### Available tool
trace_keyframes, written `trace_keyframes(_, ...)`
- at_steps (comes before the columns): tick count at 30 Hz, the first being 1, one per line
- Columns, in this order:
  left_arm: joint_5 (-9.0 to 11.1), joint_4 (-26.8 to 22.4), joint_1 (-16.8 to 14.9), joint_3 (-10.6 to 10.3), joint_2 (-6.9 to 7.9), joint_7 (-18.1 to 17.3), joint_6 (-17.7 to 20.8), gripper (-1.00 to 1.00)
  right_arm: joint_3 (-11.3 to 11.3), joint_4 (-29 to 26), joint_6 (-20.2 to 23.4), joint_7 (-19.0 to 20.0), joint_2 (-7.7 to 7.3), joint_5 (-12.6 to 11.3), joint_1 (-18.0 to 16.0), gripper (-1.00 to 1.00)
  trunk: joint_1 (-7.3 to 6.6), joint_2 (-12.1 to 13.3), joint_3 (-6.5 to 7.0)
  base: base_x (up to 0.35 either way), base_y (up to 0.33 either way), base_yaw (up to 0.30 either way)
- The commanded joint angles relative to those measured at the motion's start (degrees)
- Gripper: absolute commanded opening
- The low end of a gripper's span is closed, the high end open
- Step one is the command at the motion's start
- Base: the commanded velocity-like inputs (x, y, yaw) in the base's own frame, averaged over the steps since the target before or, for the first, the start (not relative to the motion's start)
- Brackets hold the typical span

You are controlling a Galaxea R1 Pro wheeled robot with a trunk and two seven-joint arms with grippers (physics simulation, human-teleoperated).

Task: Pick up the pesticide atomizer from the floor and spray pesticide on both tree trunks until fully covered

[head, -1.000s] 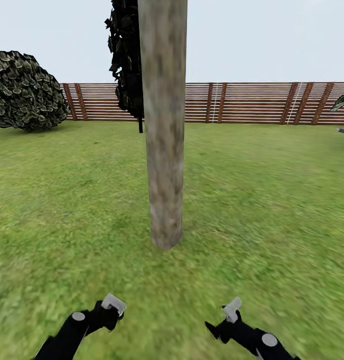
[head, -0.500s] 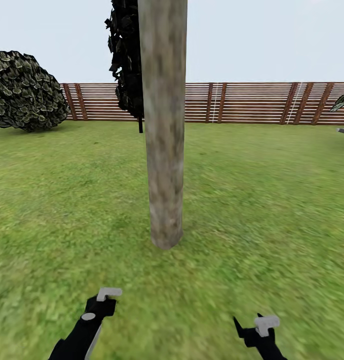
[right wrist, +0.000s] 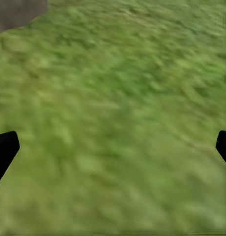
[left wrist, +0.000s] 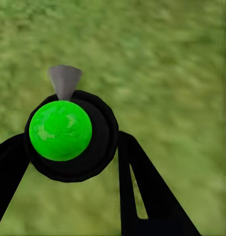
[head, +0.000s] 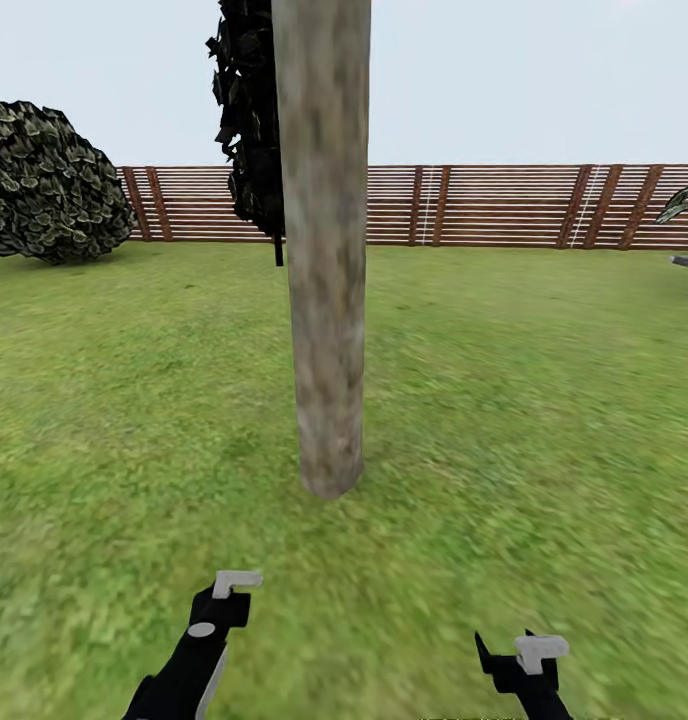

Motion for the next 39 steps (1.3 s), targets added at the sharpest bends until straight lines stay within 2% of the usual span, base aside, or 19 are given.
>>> trace_keyframes(1,0.00,-0.02,0.00,0.00,-0.03,-0.01,0.00,-1.00,0.00,0.00,0.00,0.00,0.00,-0.01,0.00,1.00,0.00,0.00,0.00,0.000,0.000,-0.182)
trace_keyframes(6,0.03,0.00,0.02,0.08,-0.17,-0.08,0.01,-1.00,0.00,0.00,0.02,-0.01,0.01,-0.02,0.00,1.00,0.00,0.00,0.00,0.122,0.000,-0.240)
trace_keyframes(17,0.11,0.19,0.02,0.03,-0.32,-0.32,0.06,-1.00,0.00,0.00,0.03,-0.01,0.01,-0.02,0.00,1.00,0.00,0.00,0.00,0.316,0.058,-0.260)
trace_keyframes(22,0.12,0.05,0.02,-0.03,-0.57,-0.36,1.84,-1.00,0.00,0.00,0.09,0.06,0.01,-0.04,0.00,1.00,0.00,0.00,-0.45,0.000,0.000,0.000)
trace_keyframes(23,2.93,-0.13,-2.70,-0.59,-2.37,-0.53,8.35,-1.00,-0.01,-0.07,0.09,-0.01,-0.17,0.04,0.00,1.00,0.00,0.00,-0.45,0.000,0.000,0.000)
trace_keyframes(35,2.96,-0.17,-2.70,-0.81,-2.28,-0.46,8.34,-1.00,-0.11,-0.12,0.09,-0.03,-0.33,0.05,0.00,1.00,0.00,0.00,-0.45,0.000,0.000,0.000)
trace_keyframes(39,3.72,-0.04,-3.43,-0.99,-2.12,-0.48,8.46,-1.00,-0.09,-0.10,0.09,-0.02,-0.34,0.05,0.00,1.00,0.00,0.00,-0.45,0.000,0.000,-0.089)
